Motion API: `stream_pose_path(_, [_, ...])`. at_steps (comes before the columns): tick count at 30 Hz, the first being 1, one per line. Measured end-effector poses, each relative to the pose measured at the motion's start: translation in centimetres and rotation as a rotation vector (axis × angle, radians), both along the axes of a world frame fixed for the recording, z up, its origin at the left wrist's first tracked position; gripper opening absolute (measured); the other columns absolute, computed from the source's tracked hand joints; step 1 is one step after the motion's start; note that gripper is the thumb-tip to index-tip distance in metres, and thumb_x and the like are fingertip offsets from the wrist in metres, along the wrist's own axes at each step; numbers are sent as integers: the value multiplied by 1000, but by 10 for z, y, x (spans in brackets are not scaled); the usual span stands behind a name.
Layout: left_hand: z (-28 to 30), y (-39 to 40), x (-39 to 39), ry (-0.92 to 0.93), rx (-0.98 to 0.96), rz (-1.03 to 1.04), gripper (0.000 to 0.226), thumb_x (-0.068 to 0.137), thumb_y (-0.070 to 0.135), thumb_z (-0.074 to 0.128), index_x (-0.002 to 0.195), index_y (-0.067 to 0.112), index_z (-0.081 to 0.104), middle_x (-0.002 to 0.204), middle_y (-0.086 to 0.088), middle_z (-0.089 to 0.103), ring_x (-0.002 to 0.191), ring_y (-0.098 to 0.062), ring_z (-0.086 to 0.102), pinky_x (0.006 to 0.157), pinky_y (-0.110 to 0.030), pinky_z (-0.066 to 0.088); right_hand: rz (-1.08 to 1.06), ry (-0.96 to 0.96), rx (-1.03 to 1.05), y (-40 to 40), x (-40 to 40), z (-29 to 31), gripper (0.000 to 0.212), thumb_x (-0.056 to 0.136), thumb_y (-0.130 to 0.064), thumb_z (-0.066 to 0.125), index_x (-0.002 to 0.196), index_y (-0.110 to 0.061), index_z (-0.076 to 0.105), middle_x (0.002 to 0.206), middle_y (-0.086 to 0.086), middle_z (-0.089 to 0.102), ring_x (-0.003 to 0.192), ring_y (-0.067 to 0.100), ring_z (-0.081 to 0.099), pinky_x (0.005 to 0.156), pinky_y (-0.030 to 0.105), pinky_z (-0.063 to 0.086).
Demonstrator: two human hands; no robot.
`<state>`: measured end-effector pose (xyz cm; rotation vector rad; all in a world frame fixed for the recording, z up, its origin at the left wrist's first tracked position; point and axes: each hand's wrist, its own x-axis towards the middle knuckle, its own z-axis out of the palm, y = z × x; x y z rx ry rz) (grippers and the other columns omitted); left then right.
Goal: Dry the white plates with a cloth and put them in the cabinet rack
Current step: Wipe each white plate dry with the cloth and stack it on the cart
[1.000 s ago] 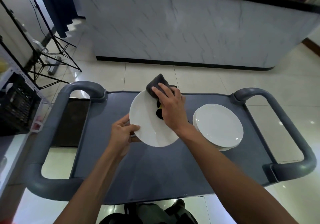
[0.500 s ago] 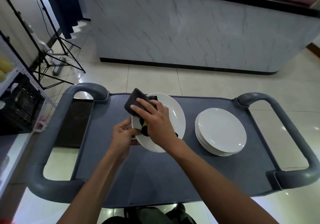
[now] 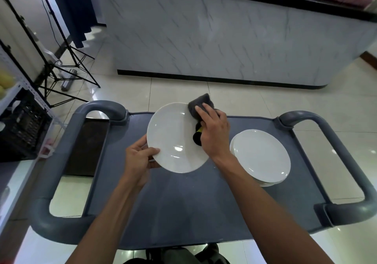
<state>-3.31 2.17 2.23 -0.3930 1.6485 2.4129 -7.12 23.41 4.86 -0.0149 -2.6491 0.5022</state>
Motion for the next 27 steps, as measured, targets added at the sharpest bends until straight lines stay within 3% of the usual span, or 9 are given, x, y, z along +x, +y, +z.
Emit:
stream_pose_path(4, [8, -5, -13, 30, 20, 24, 52, 83, -15, 52, 106, 26, 74, 91, 1, 76, 68, -20, 69, 60, -44, 60, 19, -1, -23, -1, 20, -6, 58, 83, 6, 62, 130, -27, 64, 140, -5, 58, 116, 31, 50, 89, 51, 44])
stream_pose_path(11, [19, -2, -26, 64, 37, 63, 50, 85, -13, 52, 101, 28, 75, 92, 1, 76, 74, -19, 71, 63, -43, 61, 156, -77, -100, -41, 52, -5, 47, 94, -7, 59, 136, -26, 60, 145, -7, 52, 122, 26, 46, 93, 46, 42])
stream_pose_path(17, [25, -7, -26, 90, 25, 38, 45, 88, -9, 54, 102, 28, 76, 98, -4, 76, 83, -25, 71, 69, -46, 60, 310, -30, -103, -53, 61, 0, 50, 90, -5, 66, 135, -26, 60, 144, -3, 54, 121, 28, 49, 93, 48, 46])
stream_pose_path(22, [24, -4, -28, 78, 20, 21, 46, 84, -11, 56, 96, 27, 78, 92, -3, 76, 75, -22, 70, 65, -42, 59, 167, 80, -138, -33, 50, -3, 45, 89, -5, 67, 130, -21, 65, 133, 2, 58, 117, 28, 51, 95, 47, 45])
stream_pose_path(27, [18, 2, -26, 110, -24, -21, 48, 84, -14, 58, 122, 16, 67, 92, -1, 77, 73, -18, 71, 53, -34, 57, -16, 134, -244, -10, 30, 5, 43, 94, -14, 65, 136, -21, 59, 132, 1, 49, 117, 19, 42, 102, 30, 41])
